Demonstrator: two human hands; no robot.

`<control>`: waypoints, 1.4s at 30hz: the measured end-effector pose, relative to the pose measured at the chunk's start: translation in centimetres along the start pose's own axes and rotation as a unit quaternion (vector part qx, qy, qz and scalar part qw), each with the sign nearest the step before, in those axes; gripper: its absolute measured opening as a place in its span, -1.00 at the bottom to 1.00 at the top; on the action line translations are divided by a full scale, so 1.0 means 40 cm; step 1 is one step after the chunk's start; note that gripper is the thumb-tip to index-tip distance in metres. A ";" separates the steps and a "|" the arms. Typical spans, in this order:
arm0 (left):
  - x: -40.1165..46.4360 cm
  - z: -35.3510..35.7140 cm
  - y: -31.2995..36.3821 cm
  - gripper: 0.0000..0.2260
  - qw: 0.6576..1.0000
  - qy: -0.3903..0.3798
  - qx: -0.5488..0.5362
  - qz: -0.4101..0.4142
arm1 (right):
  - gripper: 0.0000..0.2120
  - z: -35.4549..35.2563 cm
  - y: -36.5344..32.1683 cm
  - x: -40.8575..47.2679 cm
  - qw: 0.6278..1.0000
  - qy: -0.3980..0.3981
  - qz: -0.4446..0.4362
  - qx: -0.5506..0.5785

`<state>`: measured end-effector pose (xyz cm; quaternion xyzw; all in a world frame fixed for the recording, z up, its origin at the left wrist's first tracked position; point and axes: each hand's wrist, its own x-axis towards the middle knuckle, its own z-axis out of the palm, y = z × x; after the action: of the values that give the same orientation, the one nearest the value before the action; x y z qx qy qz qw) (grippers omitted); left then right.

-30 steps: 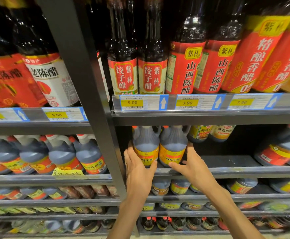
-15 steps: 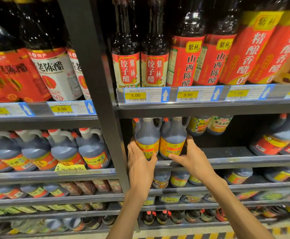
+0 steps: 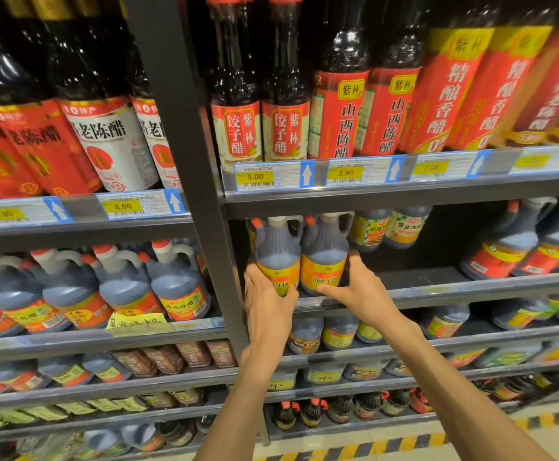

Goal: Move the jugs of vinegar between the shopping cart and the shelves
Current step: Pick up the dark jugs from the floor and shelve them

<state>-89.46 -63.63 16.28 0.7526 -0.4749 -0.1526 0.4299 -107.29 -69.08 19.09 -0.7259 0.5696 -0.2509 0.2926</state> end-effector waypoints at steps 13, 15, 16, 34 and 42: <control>-0.110 -0.007 0.042 0.04 0.997 -0.005 0.064 0.034 | -0.32 -0.024 0.001 -0.040 1.000 -0.017 -0.013 0.018; -0.139 0.004 0.058 0.06 0.996 -0.005 0.090 0.026 | -0.19 -0.052 0.020 -0.070 0.999 -0.012 -0.032 -0.010; -0.160 0.013 0.070 0.05 0.994 -0.009 0.101 0.028 | -0.10 -0.070 0.035 -0.089 0.999 -0.009 -0.043 -0.027; -0.775 0.587 0.495 -0.22 0.883 -0.243 0.189 0.355 | -0.17 -0.624 0.708 -0.769 0.967 0.099 0.083 -0.221; -1.132 0.896 0.689 -0.24 0.795 -0.384 0.148 0.447 | -0.21 -0.825 0.990 -1.161 0.918 0.184 0.277 -0.215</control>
<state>-151.14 -48.26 9.08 0.3910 -0.9010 -0.1478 0.1161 -167.69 -35.57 12.71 -0.5255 0.8318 -0.1612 0.0773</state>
